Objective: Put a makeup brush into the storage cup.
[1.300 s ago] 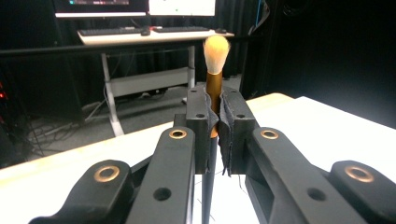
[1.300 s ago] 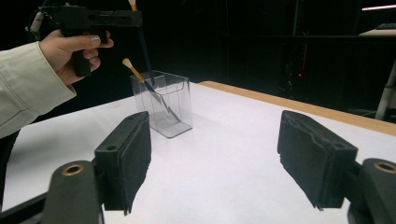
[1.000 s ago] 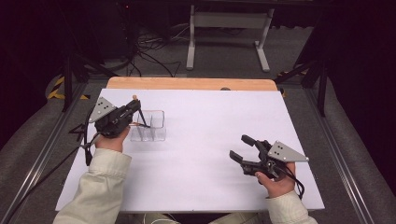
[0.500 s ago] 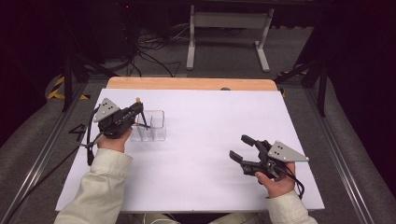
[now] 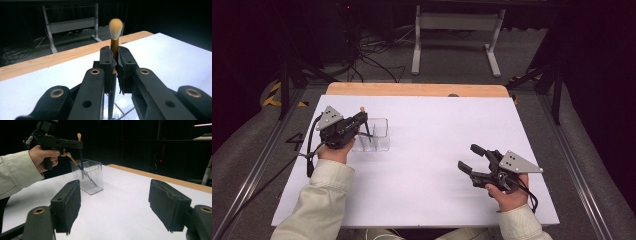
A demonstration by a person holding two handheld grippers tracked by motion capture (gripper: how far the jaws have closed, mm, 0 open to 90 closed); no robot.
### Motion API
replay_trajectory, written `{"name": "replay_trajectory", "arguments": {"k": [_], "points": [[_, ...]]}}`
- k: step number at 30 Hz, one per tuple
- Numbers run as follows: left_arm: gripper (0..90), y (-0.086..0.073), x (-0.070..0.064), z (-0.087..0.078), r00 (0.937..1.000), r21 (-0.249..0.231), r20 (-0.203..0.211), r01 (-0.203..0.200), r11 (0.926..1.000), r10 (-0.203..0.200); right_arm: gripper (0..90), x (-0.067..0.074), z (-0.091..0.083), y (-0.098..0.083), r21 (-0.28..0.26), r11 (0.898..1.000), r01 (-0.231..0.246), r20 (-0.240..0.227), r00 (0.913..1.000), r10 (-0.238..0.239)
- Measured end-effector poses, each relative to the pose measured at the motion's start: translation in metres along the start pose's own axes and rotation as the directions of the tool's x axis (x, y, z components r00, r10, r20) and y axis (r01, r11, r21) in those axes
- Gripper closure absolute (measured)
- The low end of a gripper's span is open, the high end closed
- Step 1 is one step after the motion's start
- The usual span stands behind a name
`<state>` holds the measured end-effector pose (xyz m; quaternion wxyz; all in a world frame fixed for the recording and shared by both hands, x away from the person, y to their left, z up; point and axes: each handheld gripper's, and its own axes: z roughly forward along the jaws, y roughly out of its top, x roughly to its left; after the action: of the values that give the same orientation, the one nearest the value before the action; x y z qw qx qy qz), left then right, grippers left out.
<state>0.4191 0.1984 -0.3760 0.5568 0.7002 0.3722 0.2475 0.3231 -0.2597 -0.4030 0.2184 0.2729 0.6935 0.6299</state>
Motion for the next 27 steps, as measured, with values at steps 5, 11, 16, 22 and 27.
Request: {"name": "replay_trajectory", "arguments": {"k": [5, 11, 16, 22, 27], "points": [[83.0, 0.0, 0.0, 0.0, 1.0, 0.0, 0.004, -0.001, 1.0, 0.001, 26.6, 0.0, 0.0, 0.0, -0.001, 1.0, 0.0, -0.001, 1.0, 0.0], [68.4, 0.0, 0.0, 0.0, 0.9997, 0.003, 0.024, 0.007, 1.0, -0.007, 26.5, -0.001, 0.0, 0.001, -0.003, 1.0, 0.003, 0.001, 1.0, -0.003], [48.2, 0.001, 0.002, -0.004, 0.9992, -0.016, 0.027, 0.028, 0.9995, -0.028, 26.4, -0.001, 0.001, 0.001, -0.004, 1.0, 0.004, -0.002, 1.0, -0.004], [30.2, 0.004, -0.002, -0.016, 0.9975, -0.029, 0.064, 0.032, 0.9991, -0.03, 26.2, -0.003, 0.002, 0.003, -0.008, 1.0, 0.007, -0.001, 1.0, -0.007], [23.7, 0.006, -0.008, -0.026, 0.9963, -0.039, 0.085, 0.014, 0.9991, -0.01, 26.1, -0.006, 0.002, 0.005, -0.009, 1.0, 0.007, 0.005, 1.0, -0.007]]}}
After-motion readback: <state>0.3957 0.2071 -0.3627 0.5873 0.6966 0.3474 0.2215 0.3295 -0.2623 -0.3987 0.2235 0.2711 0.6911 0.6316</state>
